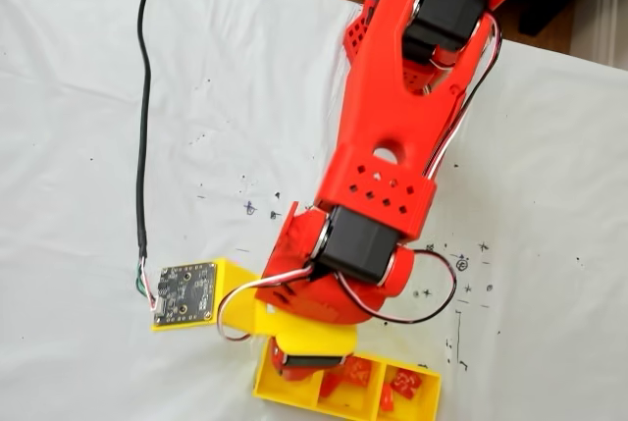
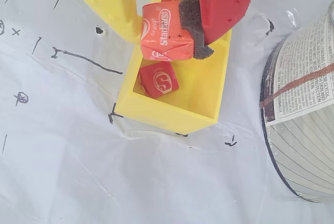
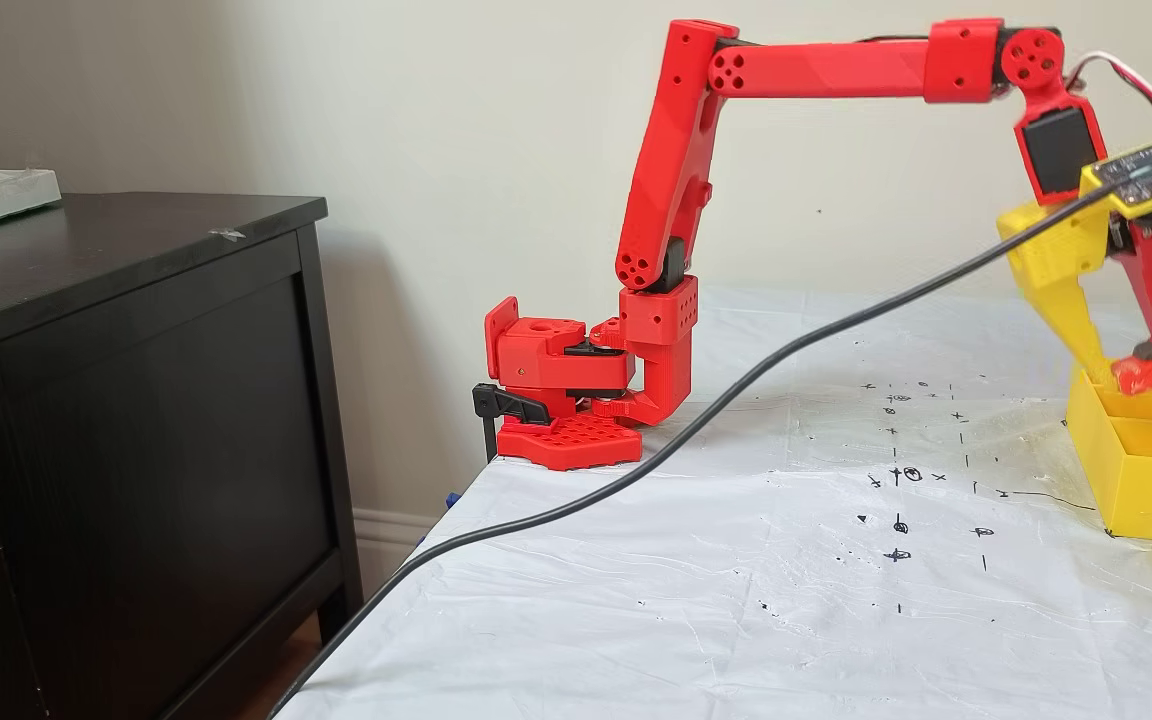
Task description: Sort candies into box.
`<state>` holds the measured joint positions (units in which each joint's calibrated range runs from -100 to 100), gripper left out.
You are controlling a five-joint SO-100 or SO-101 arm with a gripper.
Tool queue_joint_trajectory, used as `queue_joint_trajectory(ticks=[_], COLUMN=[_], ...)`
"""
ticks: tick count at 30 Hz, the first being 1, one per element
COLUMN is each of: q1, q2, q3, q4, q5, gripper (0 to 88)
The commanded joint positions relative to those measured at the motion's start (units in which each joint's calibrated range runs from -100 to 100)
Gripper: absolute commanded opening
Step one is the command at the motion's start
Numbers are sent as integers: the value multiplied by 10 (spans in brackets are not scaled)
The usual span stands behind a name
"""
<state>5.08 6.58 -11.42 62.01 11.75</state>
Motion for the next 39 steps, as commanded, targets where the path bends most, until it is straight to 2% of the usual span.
queue_joint_trajectory(ticks=[1,18,21,27,30,39], q1=[-13,-13,-12,-12,-12,-12], q2=[5,14,13,13,14,6], q3=[-107,-111,-110,-110,-111,-111], q4=[-6,7,7,8,11,14], q5=[1,4,4,2,-1,-3], gripper=[2,2,23,411,475,462])
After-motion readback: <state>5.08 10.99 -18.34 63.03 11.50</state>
